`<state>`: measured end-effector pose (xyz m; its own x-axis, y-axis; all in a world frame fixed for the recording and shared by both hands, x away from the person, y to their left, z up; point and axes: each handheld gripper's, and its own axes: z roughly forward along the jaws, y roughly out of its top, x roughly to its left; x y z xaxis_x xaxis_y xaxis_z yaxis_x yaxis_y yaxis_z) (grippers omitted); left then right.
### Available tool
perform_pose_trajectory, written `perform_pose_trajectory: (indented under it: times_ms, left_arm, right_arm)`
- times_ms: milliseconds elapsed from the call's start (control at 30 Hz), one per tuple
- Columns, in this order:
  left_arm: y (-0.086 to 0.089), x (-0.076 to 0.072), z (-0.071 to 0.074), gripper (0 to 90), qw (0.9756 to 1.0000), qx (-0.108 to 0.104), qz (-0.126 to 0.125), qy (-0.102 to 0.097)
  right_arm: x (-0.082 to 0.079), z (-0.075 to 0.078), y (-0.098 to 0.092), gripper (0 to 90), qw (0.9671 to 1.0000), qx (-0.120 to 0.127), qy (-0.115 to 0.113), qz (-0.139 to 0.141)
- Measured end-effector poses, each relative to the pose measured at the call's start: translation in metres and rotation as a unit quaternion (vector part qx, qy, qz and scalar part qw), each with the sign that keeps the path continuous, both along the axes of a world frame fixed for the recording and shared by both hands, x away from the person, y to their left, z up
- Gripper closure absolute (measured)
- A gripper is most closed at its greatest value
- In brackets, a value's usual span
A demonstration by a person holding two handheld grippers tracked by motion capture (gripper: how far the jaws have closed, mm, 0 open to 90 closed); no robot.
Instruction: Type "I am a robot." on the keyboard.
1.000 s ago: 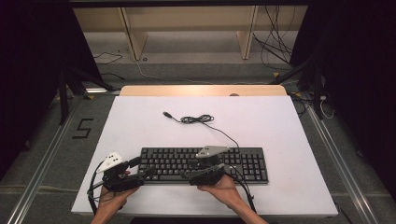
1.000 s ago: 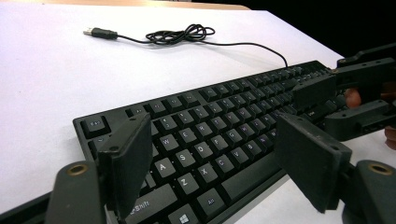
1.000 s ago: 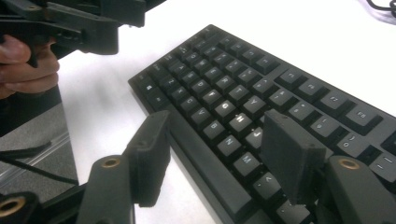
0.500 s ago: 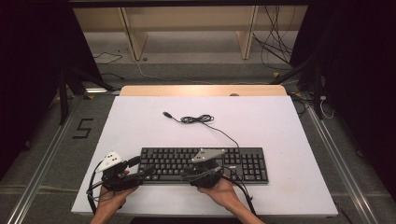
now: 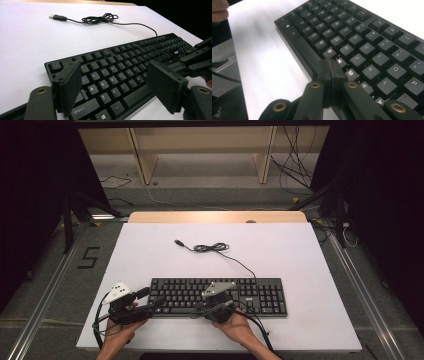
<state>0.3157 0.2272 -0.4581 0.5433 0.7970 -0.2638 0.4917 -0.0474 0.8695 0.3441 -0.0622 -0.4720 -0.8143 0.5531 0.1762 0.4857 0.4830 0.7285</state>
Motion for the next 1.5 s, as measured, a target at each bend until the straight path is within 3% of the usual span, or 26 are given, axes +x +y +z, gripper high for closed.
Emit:
perform_pose_trajectory:
  times_ms: [500, 800, 1067, 1267, 1500]
  left_arm:
    - [0.0, 0.0, 0.0, 27.7, 1.0, 0.0, 0.001, 0.001]
    - [0.001, 0.001, -0.001, 27.8, 1.0, 0.002, 0.003, 0.002]
    - [0.001, 0.005, -0.005, 31.6, 0.9999, 0.009, 0.008, 0.008]
    - [0.0, 0.01, -0.009, 42.5, 0.9994, 0.017, 0.018, 0.022]
    - [-0.001, 0.019, -0.014, 59.9, 0.9985, 0.029, 0.021, 0.041]
  right_arm:
    - [0.004, -0.008, 0.001, 90.0, 0.9997, -0.024, 0.005, -0.002]
    - [0.003, -0.008, 0.001, 90.0, 0.9998, -0.019, 0.006, -0.006]
    - [0.005, 0.002, -0.008, 73.5, 0.9996, 0.02, 0.008, -0.02]
    - [0.008, 0.01, -0.021, 58.1, 0.9985, 0.042, 0.007, -0.033]
    - [0.007, 0.017, -0.033, 47.3, 0.9976, 0.052, 0.006, -0.045]
